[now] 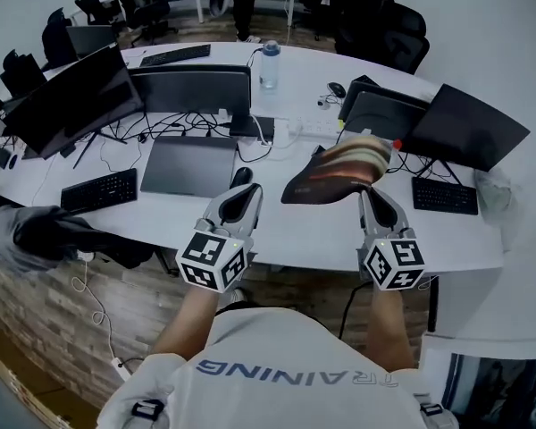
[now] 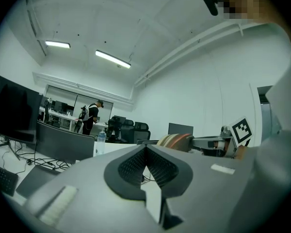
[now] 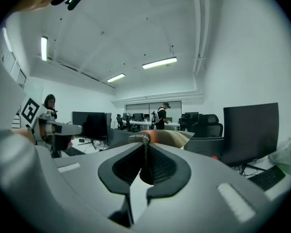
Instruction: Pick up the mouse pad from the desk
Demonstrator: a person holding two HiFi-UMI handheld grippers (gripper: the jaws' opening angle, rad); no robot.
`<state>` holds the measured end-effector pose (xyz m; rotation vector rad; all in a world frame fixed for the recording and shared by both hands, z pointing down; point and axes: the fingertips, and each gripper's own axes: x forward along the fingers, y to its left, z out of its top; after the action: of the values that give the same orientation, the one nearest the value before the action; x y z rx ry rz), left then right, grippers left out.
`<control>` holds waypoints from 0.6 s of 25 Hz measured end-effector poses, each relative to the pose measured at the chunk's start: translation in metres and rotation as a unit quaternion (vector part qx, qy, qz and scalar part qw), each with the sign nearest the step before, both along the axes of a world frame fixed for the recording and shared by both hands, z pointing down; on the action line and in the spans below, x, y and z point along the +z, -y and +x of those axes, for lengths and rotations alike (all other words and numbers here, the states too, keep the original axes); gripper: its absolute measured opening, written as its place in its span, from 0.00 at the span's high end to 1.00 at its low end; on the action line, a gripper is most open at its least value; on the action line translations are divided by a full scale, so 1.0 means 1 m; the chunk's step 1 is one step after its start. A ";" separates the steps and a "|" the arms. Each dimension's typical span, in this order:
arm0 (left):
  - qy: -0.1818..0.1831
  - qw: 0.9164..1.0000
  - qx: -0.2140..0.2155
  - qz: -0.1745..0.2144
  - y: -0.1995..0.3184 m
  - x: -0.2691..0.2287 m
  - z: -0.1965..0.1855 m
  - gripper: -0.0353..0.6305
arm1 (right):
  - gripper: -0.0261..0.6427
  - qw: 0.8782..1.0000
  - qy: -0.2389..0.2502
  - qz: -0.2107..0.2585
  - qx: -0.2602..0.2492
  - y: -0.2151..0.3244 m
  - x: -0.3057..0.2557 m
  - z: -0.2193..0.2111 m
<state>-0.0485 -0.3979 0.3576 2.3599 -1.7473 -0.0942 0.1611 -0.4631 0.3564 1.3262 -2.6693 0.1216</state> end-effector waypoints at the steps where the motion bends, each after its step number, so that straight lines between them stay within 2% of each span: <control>1: 0.002 1.000 0.002 0.003 0.000 -0.003 0.001 0.95 | 0.89 1.000 0.006 0.009 0.000 -0.002 -0.009 -0.001; 5: 0.007 1.000 0.004 0.013 0.001 -0.011 0.000 0.95 | 0.89 0.999 0.017 0.027 -0.002 -0.006 -0.028 -0.004; 15: 0.008 1.000 0.004 0.014 0.005 -0.014 -0.005 0.95 | 0.89 0.999 0.015 0.032 -0.006 -0.004 -0.029 -0.011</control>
<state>-0.0535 -0.4030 0.3432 2.3936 -1.7557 -0.1005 0.1498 -0.4589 0.3277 1.3364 -2.7284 0.0561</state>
